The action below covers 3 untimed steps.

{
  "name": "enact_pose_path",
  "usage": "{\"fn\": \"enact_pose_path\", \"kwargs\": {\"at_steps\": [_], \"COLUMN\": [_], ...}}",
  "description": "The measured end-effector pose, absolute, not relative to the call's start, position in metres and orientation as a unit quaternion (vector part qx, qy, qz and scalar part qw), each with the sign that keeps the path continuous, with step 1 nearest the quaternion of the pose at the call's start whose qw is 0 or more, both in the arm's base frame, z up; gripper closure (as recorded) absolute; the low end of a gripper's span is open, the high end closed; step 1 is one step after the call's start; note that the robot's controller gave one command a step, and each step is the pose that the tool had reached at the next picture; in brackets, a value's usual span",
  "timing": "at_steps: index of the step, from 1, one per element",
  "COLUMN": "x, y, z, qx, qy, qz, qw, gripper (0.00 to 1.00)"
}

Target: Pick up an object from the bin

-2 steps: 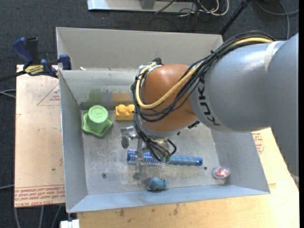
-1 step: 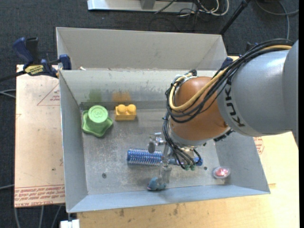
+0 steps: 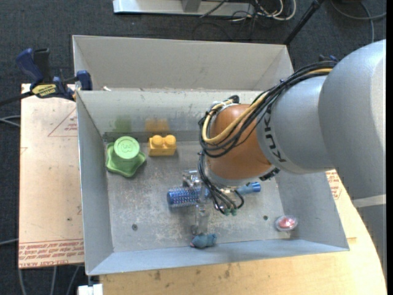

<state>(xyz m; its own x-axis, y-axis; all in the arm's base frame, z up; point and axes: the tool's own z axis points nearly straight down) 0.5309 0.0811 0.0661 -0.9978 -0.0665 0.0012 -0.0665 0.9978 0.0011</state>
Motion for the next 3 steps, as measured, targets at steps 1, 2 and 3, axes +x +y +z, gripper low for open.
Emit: {"fn": "enact_pose_path", "kwargs": {"at_steps": [1, 2, 3], "x": [0.531, 0.542, 0.539], "y": [0.081, 0.084, 0.099], "z": [0.069, 0.171, 0.288], "qx": [0.033, 0.015, 0.014], "qy": [-0.999, -1.000, -1.000], "qz": [-0.001, -0.001, -0.001], "qw": [0.000, -0.004, -0.005], "gripper": [1.00, 1.00, 1.00]}}
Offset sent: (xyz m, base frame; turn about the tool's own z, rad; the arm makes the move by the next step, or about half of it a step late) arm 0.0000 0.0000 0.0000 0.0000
